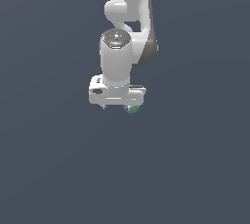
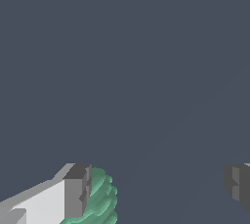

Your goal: Pick up the object and move it to a goal position.

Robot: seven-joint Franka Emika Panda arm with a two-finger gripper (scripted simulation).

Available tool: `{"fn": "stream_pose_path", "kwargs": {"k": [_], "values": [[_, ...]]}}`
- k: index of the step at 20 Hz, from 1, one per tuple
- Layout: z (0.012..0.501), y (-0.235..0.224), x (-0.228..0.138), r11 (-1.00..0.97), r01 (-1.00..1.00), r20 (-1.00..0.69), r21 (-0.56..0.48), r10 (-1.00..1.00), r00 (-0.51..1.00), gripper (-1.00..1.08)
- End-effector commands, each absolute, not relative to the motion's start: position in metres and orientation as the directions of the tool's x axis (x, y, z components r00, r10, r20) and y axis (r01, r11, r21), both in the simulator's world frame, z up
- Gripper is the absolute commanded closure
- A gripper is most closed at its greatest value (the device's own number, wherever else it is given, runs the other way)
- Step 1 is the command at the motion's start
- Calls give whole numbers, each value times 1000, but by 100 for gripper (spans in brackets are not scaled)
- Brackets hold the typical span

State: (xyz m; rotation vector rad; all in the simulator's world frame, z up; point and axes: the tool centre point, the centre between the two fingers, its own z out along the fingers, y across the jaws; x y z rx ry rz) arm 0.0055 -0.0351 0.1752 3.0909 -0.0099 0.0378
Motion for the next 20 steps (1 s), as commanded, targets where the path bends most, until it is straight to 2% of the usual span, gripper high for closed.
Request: {"fn": "stream_pose_path", "kwargs": {"k": [1, 10, 20], "values": [[175, -34, 5, -999, -8, 25, 50, -7, 1000, -92], [169, -27, -1, -995, -92, 26, 43, -91, 996, -92], [156, -11, -17, -955, -297, 27, 27, -296, 955, -92]]}}
